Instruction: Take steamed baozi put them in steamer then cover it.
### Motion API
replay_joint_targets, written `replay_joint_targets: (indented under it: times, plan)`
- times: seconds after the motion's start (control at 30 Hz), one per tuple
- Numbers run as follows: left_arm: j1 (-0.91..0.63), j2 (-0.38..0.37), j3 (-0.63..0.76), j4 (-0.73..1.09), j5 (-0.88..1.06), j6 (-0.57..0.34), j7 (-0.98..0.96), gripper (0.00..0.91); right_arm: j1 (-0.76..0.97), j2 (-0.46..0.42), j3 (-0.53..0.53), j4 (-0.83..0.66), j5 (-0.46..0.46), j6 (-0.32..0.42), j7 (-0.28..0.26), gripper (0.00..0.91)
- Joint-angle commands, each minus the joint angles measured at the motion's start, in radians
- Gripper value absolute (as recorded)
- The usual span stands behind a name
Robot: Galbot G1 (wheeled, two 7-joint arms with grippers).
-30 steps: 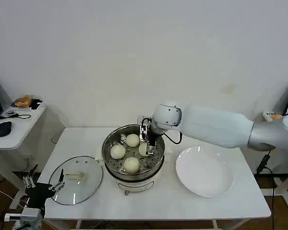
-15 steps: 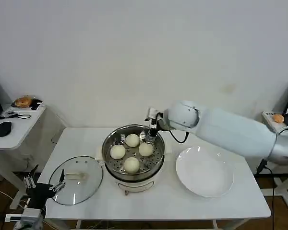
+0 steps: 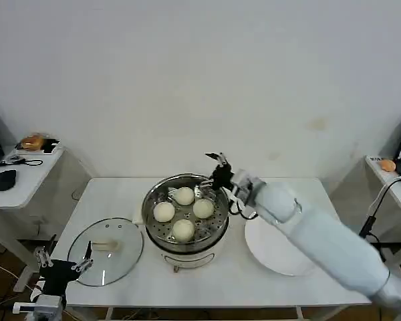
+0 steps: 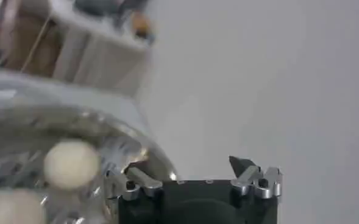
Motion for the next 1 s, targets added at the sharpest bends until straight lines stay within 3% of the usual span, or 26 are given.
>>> replay_joint_targets:
  times: [0.03,0.2,0.4,0.7,1.0]
  plan:
    - [0.001,0.001,0.012,0.048,0.102,-0.071,-0.006,0.907,-0.705,0.209,0.735,0.124,-0.289,0.248,-0.004,0.907]
    - [-0.005,-0.016,0.029,0.125,0.333,-0.174,-0.049,0.907,-0.846,0.346,0.938,0.140,-0.309,0.313,-0.074,0.907]
    - [-0.001,-0.024,0.031,0.198,0.701,-0.267,-0.084,0.907,-0.954,0.464,1.037,0.146,-0.286,0.390,-0.102,0.907]
    - [-0.031,0.016,0.036,0.314,1.039,-0.292,-0.167,0.907,-1.050,0.478,1.078,0.191,-0.308,0.430,-0.097,0.907]
    - [-0.132,0.078,0.116,0.454,1.161,-0.269,-0.195,0.907,-1.079,0.485,1.084,0.234,-0.349,0.430,-0.098,0.907]
